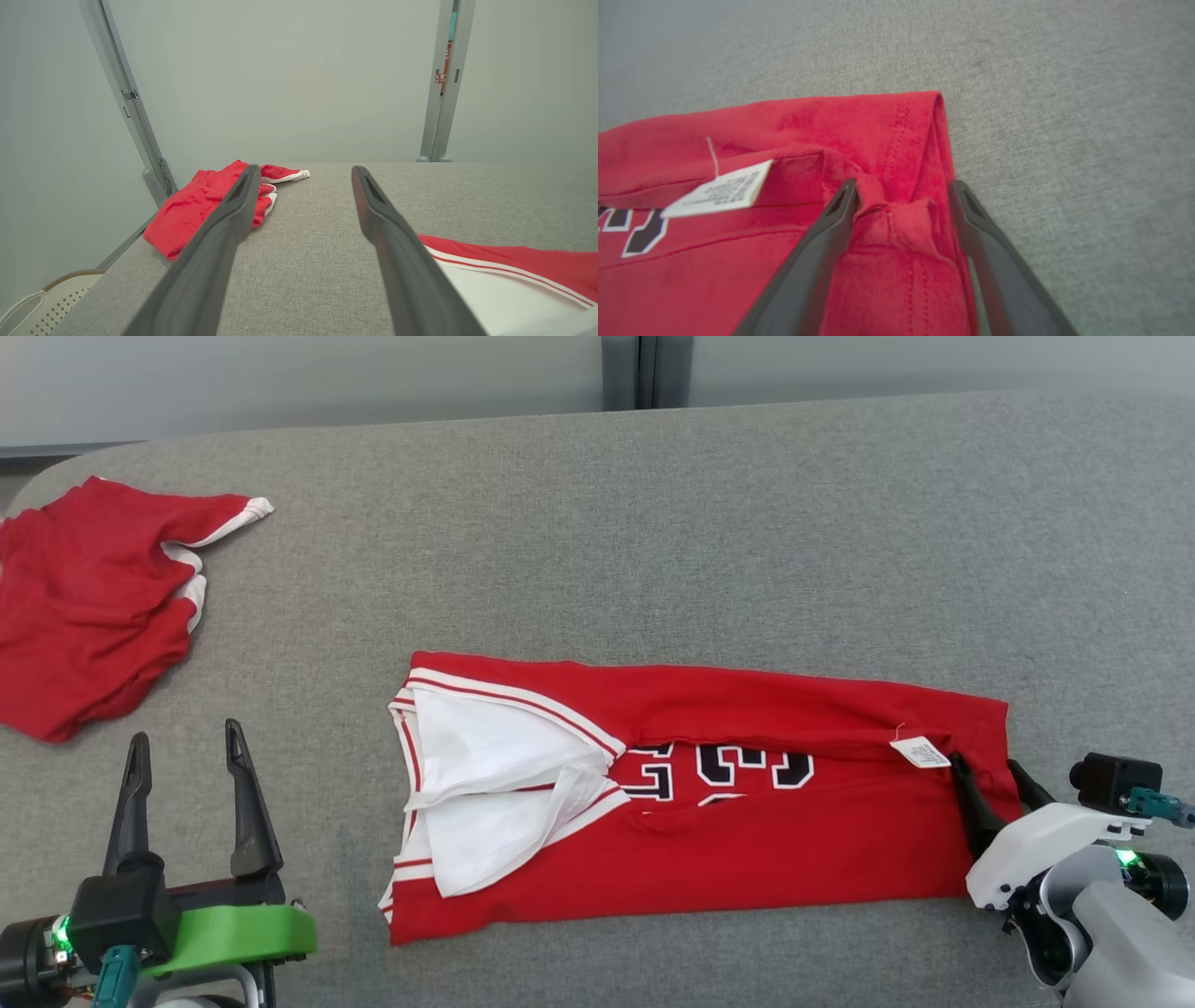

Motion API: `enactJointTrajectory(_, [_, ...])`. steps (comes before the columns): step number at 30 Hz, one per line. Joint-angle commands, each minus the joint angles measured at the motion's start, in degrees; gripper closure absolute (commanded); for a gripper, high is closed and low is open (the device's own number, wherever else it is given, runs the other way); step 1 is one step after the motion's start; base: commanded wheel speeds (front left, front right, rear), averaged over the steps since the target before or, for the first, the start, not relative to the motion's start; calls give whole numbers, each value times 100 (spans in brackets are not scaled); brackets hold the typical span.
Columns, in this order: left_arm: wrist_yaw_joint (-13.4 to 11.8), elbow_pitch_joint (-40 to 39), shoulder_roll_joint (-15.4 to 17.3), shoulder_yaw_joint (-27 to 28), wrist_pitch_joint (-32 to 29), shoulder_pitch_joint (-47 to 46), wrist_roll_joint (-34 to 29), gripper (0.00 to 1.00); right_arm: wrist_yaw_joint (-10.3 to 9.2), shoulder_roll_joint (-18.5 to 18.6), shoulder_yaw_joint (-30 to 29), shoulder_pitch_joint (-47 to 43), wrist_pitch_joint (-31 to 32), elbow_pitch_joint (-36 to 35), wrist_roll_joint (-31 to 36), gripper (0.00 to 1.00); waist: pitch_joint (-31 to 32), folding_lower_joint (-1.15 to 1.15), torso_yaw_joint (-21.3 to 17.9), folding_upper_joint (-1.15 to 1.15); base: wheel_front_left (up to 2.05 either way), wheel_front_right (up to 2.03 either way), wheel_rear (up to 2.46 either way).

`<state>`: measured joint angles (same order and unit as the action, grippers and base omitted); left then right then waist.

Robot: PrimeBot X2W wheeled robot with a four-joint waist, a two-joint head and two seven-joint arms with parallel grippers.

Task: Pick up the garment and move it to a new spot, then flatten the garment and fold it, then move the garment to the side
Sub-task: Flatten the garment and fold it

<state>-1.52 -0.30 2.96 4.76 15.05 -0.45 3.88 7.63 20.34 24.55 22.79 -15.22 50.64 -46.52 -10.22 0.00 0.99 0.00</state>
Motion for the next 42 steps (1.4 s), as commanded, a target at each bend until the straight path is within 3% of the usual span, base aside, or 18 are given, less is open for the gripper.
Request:
enactJointTrajectory(1, [7,-33,-1,7,15,-30,-22,0,-27,-4,-11,-141,65,221,-22,0,4,0,14,0,0,0,0])
enactJointTrajectory(12, [-64,-87,-5,-17,15,83,4,0,-38,-232,-14,-379,68,461,81,0,9,0,12,0,0,0,0])
enactJointTrajectory(13, [-58,-84,-5,-27,15,86,9,0,-38,-287,33,-397,88,470,39,72,16,0,15,0,0,0,0])
enactJointTrajectory(14, [-55,-78,-5,-28,15,85,12,0,-37,-307,62,-403,111,479,10,100,20,0,16,0,0,0,0])
enactJointTrajectory(22, [-52,-51,-4,37,15,154,20,0,-22,-163,76,-248,78,394,-158,100,131,0,-27,0,0,0,0])
enactJointTrajectory(34, [5,-42,-3,109,15,291,4,0,-20,691,-851,-194,10,240,329,100,385,0,-138,0,0,0,0])
enactJointTrajectory(42, [-19,-25,-3,159,15,407,-9,0,-20,786,-1155,-261,10,-91,471,100,486,0,-233,0,0,0,0])
